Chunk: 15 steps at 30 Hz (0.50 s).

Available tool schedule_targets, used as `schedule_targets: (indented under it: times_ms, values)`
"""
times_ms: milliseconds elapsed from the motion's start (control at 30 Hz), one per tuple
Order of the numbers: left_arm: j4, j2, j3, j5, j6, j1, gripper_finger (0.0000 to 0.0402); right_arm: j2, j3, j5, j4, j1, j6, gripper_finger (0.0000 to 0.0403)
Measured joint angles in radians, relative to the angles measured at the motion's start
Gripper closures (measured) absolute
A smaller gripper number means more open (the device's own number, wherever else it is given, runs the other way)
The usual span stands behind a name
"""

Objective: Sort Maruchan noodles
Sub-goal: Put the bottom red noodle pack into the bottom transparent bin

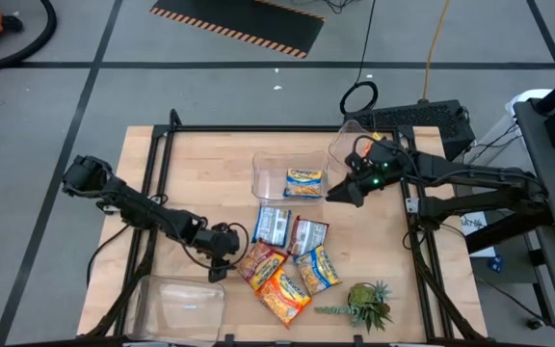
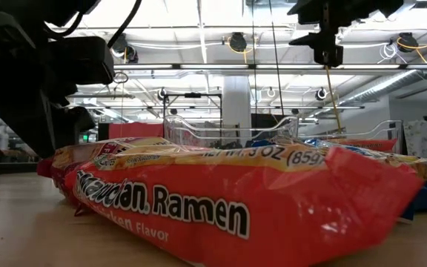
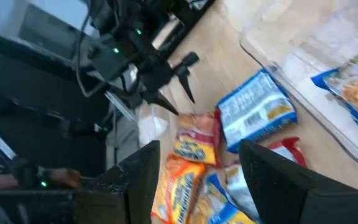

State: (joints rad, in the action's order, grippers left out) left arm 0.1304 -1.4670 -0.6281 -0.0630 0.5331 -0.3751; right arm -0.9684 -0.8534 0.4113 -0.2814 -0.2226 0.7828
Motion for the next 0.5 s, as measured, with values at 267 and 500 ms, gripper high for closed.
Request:
schedule_targets:
  times_ms: [267,500]
  values:
    - [-0.071,0.0,0.048,-0.068,-0.072,0.039,0.0192,0.0,0.01,-0.074,0.023,0.0,0.052,0.0188]
    - [-0.121,0.0,0.084,-0.148,-0.123,0.05,0.0192,0.0,0.01,-0.094,0.023,0.0,0.079,0.0188]
